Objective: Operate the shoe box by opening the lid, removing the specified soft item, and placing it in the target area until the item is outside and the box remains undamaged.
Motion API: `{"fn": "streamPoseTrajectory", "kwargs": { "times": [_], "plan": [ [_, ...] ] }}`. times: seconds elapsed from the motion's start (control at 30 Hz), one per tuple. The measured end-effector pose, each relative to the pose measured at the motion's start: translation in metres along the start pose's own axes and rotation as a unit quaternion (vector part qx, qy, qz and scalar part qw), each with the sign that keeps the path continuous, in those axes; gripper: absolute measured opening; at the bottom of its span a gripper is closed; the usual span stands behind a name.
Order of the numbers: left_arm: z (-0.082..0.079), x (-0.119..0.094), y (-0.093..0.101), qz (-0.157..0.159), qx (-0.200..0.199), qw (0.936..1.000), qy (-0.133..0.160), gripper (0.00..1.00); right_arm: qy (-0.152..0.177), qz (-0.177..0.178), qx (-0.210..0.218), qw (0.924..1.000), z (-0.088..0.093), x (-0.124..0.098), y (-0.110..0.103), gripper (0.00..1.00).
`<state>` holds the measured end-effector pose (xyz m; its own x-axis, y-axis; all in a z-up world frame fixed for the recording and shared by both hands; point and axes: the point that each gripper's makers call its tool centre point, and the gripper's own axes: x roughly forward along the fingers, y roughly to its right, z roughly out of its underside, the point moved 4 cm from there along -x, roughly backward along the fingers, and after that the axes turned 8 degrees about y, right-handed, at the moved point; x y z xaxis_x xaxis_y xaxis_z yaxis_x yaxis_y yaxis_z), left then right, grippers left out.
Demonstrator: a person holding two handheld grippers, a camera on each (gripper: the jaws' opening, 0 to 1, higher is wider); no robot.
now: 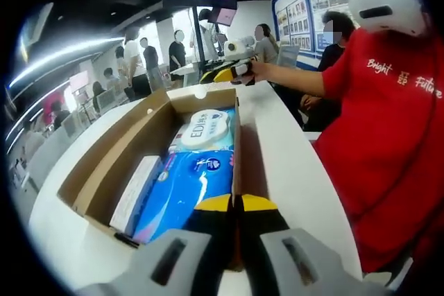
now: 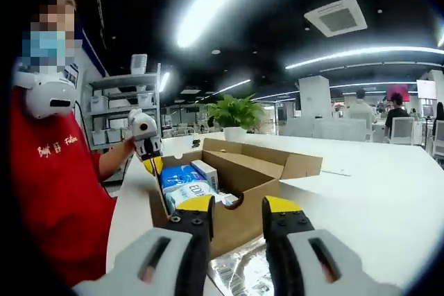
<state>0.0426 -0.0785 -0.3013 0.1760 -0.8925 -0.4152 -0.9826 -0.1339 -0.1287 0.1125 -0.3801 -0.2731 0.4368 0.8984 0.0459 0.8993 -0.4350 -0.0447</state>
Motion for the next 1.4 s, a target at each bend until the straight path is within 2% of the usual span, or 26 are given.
{"fn": "streamPoseTrajectory", "kwargs": {
  "times": [0.1, 0.47, 0.7, 0.93, 1.4],
  "plan": [
    [0.0, 0.0, 0.001, -0.002, 0.003, 1.0, -0.003, 0.03, 0.0, -0.006, -0.001, 1.0, -0.002, 0.002, -0.002, 0.28],
    [0.0, 0.0, 0.0, -0.004, 0.013, 0.9999, -0.003, 0.03, -0.013, -0.007, 0.001, 0.9999, -0.009, 0.008, -0.009, 0.47],
    [0.0, 0.0, 0.0, -0.008, 0.016, 0.9998, -0.005, 0.04, -0.016, -0.01, -0.006, 0.9998, -0.011, 0.011, -0.013, 0.46],
    [-0.001, 0.0, 0.0, -0.015, 0.025, 0.9996, 0.002, 0.05, -0.04, -0.026, -0.017, 0.9987, -0.005, 0.016, -0.02, 0.45],
    [-0.002, -0.001, 0.0, -0.015, 0.023, 0.9996, 0.005, 0.05, -0.053, -0.034, -0.034, 0.9975, -0.01, 0.015, -0.02, 0.45]
  ]
}}
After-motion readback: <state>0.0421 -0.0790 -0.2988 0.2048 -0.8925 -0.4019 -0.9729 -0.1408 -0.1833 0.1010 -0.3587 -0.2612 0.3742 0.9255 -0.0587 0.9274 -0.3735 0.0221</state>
